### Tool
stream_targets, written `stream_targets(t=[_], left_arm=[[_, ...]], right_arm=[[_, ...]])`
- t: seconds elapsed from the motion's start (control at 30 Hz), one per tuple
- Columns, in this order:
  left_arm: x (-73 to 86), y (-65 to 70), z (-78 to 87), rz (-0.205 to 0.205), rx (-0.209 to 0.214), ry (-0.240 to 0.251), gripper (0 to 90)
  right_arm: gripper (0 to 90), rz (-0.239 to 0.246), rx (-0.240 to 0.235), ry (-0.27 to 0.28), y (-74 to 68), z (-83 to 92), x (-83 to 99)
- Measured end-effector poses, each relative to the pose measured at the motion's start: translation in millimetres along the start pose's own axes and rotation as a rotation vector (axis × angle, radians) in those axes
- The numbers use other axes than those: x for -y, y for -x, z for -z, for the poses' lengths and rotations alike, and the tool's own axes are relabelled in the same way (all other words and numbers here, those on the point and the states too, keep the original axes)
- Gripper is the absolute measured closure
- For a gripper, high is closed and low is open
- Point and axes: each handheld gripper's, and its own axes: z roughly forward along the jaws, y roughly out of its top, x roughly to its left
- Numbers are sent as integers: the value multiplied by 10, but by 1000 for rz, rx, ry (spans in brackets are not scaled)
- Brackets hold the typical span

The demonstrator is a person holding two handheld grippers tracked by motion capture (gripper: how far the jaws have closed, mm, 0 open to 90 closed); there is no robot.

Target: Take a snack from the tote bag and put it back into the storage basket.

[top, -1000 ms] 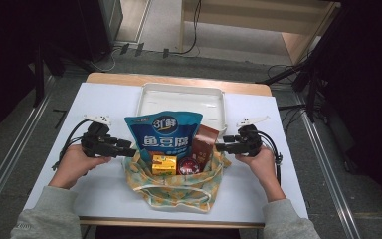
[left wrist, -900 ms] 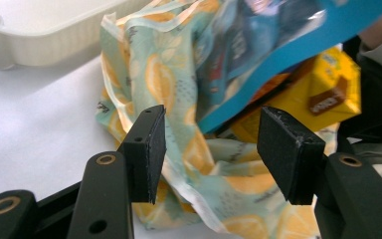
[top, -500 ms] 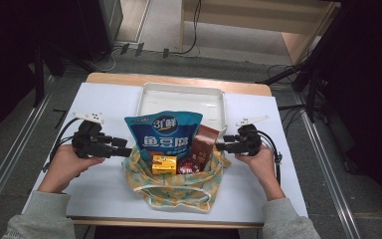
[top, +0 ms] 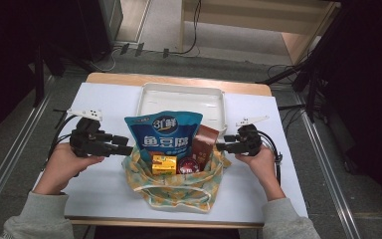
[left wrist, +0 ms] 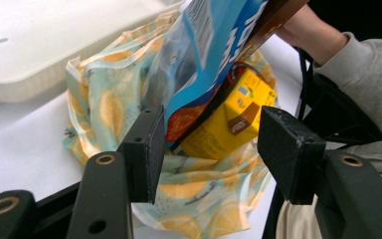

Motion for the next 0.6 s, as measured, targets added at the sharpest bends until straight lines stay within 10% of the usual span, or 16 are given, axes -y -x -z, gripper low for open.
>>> stream_targets(t=[0.6], left_arm=[[-206,170,-61,-32,-2,10,463]], right_arm=[[431,3,9,9,-16,30,-5]])
